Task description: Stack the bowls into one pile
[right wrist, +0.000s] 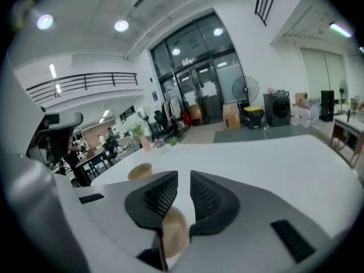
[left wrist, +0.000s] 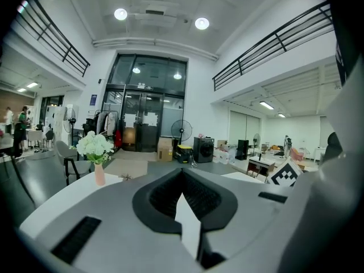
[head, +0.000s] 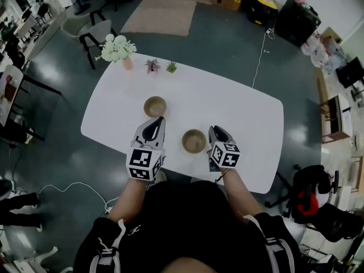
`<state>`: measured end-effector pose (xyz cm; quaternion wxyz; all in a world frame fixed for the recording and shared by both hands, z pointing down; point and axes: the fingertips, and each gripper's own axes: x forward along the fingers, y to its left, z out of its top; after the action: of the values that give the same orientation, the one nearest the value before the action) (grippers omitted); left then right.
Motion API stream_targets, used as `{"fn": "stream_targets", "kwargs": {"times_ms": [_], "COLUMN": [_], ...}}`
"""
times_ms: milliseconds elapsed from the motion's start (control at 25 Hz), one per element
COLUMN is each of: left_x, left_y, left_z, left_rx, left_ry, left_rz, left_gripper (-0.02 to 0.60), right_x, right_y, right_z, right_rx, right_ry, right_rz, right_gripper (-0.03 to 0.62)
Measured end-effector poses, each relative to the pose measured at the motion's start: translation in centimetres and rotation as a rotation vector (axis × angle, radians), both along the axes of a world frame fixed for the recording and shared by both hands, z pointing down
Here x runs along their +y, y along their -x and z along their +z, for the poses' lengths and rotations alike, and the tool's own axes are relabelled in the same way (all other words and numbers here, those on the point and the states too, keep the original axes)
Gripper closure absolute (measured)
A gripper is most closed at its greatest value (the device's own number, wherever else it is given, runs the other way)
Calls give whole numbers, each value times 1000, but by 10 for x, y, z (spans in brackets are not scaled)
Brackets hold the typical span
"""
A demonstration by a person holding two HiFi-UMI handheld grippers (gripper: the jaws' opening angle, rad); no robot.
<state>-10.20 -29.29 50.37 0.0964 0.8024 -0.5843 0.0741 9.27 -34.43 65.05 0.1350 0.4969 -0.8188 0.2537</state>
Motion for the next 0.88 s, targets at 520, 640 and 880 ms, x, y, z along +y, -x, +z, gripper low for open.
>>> {"fn": "stream_targets", "kwargs": {"times_ms": [520, 640, 880], "left_x": [-31, -34, -35], "left_y": [-80, -95, -129], "left_z": [-40, -48, -51], "left_rx": [28, 34, 17], "left_ry": [-81, -96, -99], "left_rz": [153, 171, 170], "left_gripper": [569, 569, 569], "right_x": [-2, 2, 2], "right_y": [-76, -90, -130], "right_z": [-213, -209, -203], "right_rx": [41, 58, 8], "right_ry": [-643, -644, -602], "right_rz": [257, 282, 314], "right_gripper": [579, 579, 579]}}
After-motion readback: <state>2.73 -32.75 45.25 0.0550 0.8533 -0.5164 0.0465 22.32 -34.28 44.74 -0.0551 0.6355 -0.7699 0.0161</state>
